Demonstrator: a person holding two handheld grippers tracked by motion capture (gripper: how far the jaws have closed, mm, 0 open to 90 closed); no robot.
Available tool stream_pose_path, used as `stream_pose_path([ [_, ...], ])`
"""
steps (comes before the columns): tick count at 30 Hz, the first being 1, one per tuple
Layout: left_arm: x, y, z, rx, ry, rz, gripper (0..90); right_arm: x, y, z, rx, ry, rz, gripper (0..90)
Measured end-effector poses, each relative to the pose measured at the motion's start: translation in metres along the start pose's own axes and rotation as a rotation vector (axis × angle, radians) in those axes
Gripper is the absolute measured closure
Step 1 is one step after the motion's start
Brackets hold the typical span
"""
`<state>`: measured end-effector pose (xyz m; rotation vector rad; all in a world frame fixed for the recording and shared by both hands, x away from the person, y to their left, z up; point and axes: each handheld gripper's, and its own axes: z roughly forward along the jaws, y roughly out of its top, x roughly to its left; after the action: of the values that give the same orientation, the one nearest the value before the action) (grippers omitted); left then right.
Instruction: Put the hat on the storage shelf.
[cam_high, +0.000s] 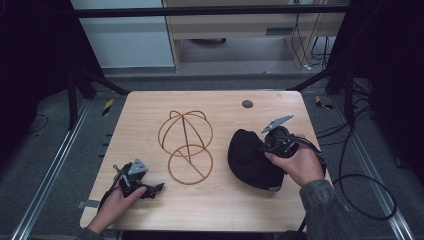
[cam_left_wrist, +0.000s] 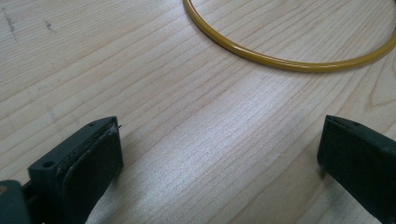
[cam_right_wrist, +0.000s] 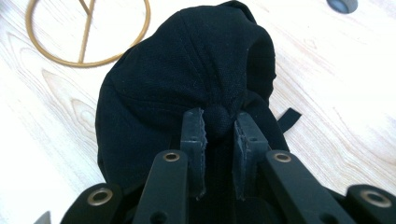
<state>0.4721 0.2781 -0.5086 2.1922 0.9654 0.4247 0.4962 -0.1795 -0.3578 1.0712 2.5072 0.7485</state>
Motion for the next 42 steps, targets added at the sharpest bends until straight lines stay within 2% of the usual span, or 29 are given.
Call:
stream_pose_path([
  [9, 0.0, 0.0, 0.0, 0.0, 0.0, 0.0, 0.0, -0.002, 0.005, -0.024, -0.059, 0.0, 0.017, 77.2],
  [17, 0.0, 0.0, 0.0, 0.0, 0.0, 0.0, 0.0, -0.003, 0.005, -0.036, -0.112, -0.006, 0.046, 77.2],
  [25, 0.0, 0.0, 0.0, 0.0, 0.0, 0.0, 0.0, -0.005, 0.002, -0.049, -0.192, 0.001, 0.077, 77.3],
  [34, 0.0, 0.0, 0.0, 0.0, 0.0, 0.0, 0.0, -0.004, 0.007, -0.065, -0.267, 0.0, 0.091, 77.4],
  [42, 0.0, 0.0, 0.0, 0.0, 0.0, 0.0, 0.0, -0.001, 0.016, -0.077, -0.298, -0.003, 0.081, 77.4],
])
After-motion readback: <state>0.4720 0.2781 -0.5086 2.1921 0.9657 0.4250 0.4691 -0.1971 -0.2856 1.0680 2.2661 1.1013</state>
